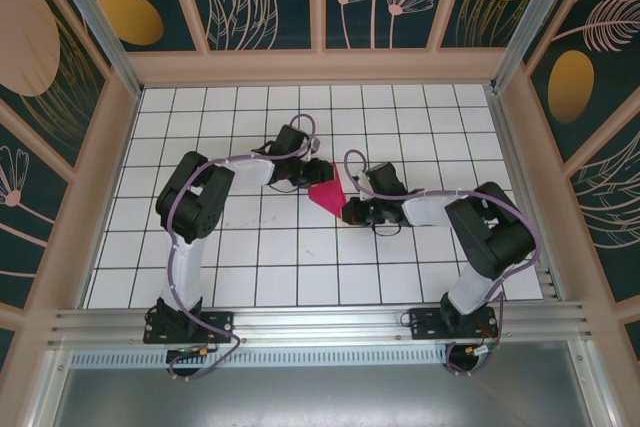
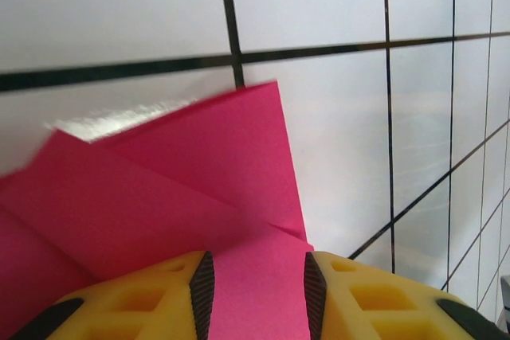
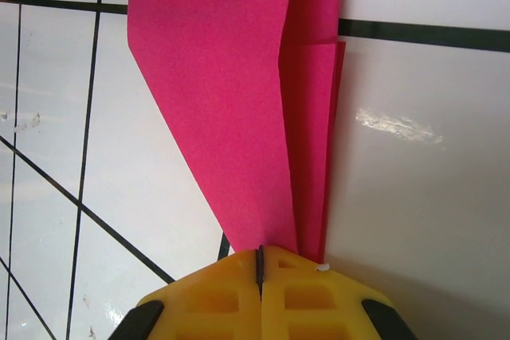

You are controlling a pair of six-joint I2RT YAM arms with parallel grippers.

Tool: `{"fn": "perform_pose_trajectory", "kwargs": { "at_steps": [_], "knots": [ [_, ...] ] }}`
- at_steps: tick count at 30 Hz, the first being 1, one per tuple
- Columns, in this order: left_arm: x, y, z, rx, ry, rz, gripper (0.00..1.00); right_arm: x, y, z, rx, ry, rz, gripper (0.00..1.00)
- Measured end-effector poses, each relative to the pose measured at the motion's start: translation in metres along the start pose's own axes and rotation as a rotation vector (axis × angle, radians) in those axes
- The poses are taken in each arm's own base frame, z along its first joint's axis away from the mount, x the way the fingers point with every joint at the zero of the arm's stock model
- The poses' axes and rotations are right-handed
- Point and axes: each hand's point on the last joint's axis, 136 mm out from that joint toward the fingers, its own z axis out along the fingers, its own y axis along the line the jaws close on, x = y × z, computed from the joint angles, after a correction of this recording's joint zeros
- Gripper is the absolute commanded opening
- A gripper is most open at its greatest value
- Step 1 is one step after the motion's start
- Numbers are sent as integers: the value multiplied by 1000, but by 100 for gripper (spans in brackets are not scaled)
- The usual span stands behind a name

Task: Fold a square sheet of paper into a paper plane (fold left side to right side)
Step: Fourth fold the wing at the center of the table.

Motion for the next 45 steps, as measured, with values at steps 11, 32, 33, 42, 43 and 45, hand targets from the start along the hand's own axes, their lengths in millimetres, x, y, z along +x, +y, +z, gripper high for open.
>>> {"fn": "perform_pose_trajectory", "kwargs": {
  "at_steps": [11, 32, 33, 42, 43, 45],
  "knots": [
    [-27, 13, -3, -6, 12, -15, 41, 0, 0, 0, -9, -9, -2, 3],
    [-62, 9, -117, -34, -287, 65, 40, 3, 1, -1, -23, 4, 10, 3],
    [-50, 0, -116, -7, -280, 74, 40, 3, 1, -1, -23, 4, 10, 3],
    [50, -36, -52, 118, -72, 78, 36, 3, 1, 0, -22, 4, 10, 2],
    [53, -38, -47, 128, -64, 76, 36, 3, 1, 0, -22, 4, 10, 2],
    [59, -39, -37, 140, -48, 68, 36, 3, 1, 0, -22, 4, 10, 2]
  ]
}}
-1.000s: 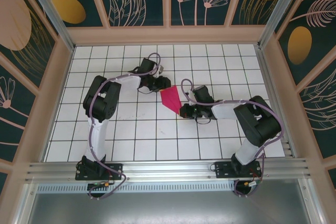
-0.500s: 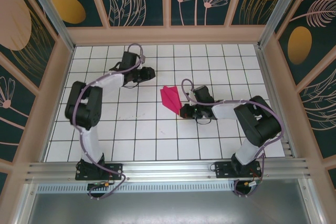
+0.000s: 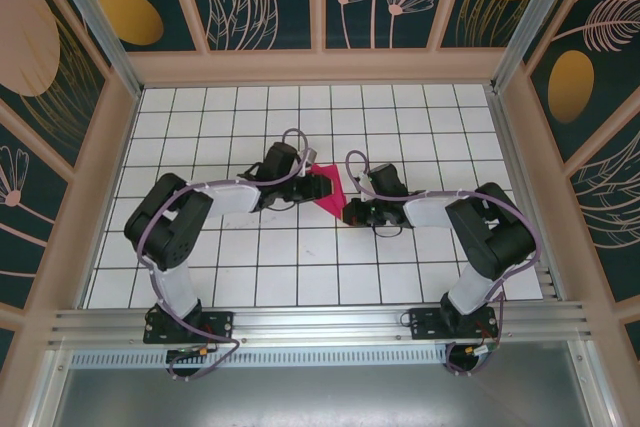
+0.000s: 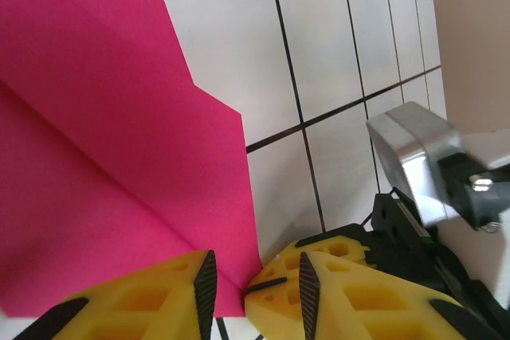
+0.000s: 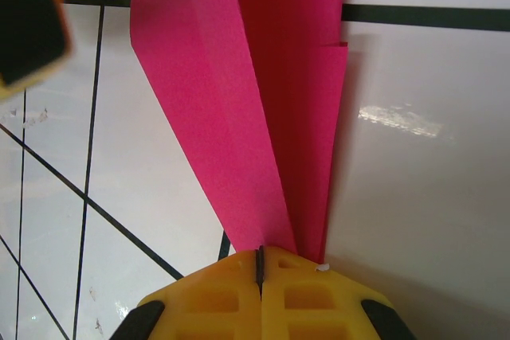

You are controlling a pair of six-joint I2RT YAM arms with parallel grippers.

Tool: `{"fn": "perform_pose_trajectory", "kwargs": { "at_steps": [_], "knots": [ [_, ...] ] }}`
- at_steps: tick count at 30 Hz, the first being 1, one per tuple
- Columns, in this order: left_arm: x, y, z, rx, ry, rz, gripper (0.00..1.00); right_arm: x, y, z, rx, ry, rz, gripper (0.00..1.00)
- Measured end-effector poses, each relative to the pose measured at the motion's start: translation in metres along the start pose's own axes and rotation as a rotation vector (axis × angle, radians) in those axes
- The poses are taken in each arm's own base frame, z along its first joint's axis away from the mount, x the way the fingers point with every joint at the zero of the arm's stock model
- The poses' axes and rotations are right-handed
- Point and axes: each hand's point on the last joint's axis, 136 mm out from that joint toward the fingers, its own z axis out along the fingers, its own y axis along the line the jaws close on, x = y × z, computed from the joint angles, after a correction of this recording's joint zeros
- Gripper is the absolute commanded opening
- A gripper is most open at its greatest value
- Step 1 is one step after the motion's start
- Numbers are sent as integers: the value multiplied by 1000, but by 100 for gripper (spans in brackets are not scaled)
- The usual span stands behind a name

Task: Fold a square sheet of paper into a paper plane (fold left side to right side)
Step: Fourth fold the wing at the center of the table.

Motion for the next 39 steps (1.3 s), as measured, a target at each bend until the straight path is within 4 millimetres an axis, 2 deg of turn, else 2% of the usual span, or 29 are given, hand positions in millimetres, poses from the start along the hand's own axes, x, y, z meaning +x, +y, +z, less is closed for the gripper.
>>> {"fn": "perform_pose_trajectory", "kwargs": {
  "at_steps": [7, 16, 23, 30, 39],
  "knots": [
    [19, 1, 21, 17, 48, -26, 36, 0, 0, 0, 0, 0, 2, 2],
    [19, -11, 24, 65, 48, -21, 36, 0, 0, 0, 0, 0, 3, 2],
    [27, 2, 33, 48, 72, -42, 36, 0, 0, 0, 4, 2, 4, 2],
    [12, 8, 40, -18, 38, -38, 36, 0, -1, 0, 5, 4, 5, 2],
    [7, 11, 44, -79, 39, -27, 37, 0, -1, 0, 7, 6, 6, 2]
  ]
}}
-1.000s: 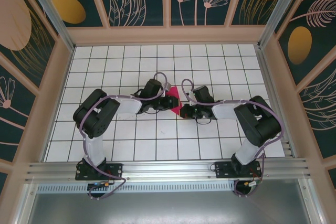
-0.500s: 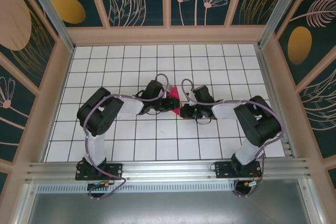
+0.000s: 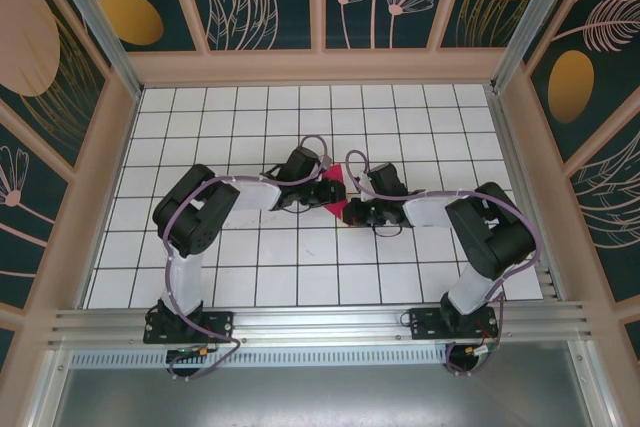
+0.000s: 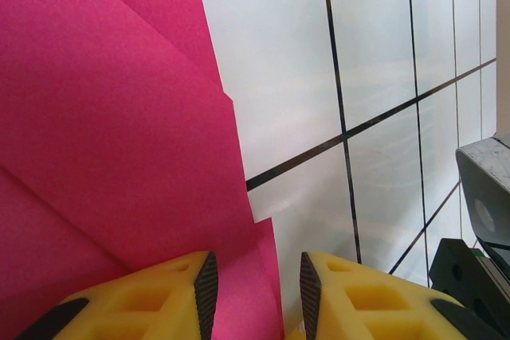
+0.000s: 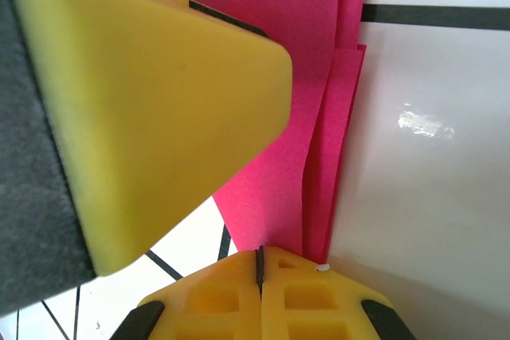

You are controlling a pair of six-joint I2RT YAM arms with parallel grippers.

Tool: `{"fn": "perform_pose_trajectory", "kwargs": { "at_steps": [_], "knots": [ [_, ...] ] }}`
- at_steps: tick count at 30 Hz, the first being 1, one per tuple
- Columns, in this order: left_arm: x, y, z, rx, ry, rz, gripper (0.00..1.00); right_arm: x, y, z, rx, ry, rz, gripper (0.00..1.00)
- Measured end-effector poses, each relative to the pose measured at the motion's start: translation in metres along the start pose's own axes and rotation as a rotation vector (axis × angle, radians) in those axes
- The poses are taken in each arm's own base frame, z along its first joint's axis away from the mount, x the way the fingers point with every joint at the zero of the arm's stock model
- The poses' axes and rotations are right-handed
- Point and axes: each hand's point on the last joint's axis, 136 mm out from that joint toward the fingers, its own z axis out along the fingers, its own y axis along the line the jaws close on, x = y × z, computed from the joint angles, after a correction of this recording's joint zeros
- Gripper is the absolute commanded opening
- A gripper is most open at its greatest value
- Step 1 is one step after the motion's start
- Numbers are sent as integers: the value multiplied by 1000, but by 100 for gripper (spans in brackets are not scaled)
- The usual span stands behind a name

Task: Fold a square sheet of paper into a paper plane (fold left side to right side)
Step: Fourth fold the wing at the center of the table.

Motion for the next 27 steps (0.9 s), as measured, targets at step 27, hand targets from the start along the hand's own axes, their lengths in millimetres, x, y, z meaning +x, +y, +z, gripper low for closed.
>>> {"fn": "perform_pose_trajectory", "kwargs": {
  "at_steps": [27],
  "knots": [
    [-71, 34, -4, -44, -33, -39, 37, -1, 0, 1, 0, 2, -3, 2]
  ]
}}
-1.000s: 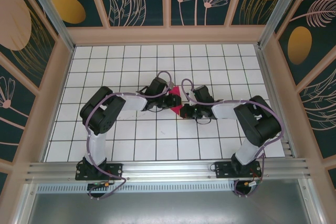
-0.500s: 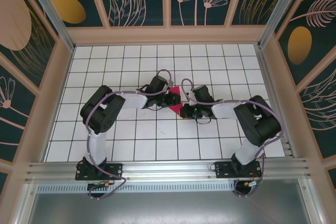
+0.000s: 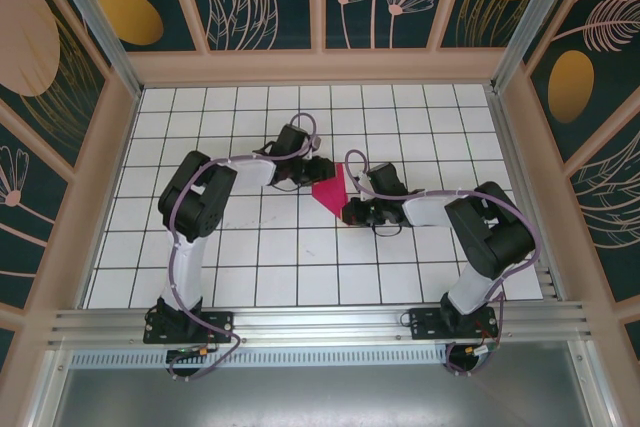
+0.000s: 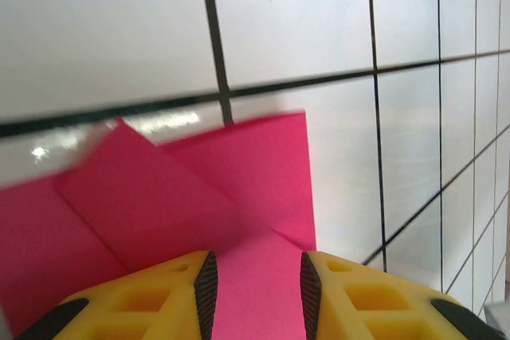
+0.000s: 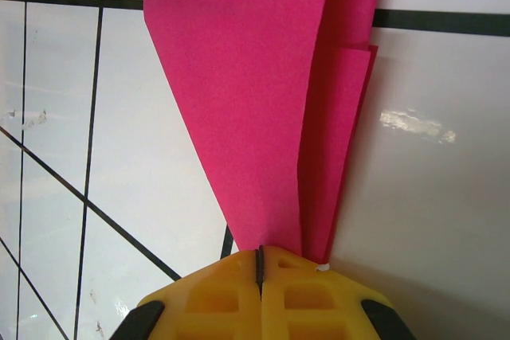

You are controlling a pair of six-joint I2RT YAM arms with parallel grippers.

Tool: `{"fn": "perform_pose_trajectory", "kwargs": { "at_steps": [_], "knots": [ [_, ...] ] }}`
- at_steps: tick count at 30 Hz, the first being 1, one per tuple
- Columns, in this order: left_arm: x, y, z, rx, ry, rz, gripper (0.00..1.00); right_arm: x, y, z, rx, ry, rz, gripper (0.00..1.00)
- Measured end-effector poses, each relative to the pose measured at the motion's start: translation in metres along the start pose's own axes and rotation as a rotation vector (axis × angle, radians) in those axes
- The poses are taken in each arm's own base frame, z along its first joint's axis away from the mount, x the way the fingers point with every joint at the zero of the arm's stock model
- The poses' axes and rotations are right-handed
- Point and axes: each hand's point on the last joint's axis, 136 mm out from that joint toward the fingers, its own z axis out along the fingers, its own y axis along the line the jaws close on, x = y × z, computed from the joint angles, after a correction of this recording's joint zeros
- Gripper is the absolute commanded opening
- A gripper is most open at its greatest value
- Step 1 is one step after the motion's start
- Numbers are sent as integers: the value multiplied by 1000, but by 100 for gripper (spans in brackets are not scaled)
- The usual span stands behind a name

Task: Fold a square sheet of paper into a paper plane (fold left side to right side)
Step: Fourth fold the wing at the center of the table.

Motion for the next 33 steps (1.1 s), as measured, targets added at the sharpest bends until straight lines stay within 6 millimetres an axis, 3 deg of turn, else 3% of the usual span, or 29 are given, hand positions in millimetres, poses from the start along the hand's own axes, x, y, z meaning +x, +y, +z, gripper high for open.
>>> {"fn": "perform_pose_trajectory", "kwargs": {
  "at_steps": [13, 17, 21, 24, 27, 30, 33],
  "knots": [
    [-56, 35, -25, -78, -104, 10, 51, -1, 2, -1, -8, 3, -5, 7],
    [-75, 42, -55, -102, -149, 2, 56, 4, 4, -4, -10, 23, 1, 13],
    [-93, 24, -102, -92, -243, 28, 58, 1, 7, -15, -15, 15, 13, 32],
    [-81, 2, -130, -37, -292, 55, 58, -18, 12, -34, -30, -58, 0, 44],
    [-55, -6, -138, 31, -295, 38, 57, -43, 17, -63, -45, -170, -17, 52],
    [-25, -3, -124, 68, -246, 4, 56, -65, 16, -94, -56, -294, -30, 59],
    [8, -7, -98, 89, -163, -17, 54, -67, 8, -111, -50, -358, -20, 61]
  ]
}}
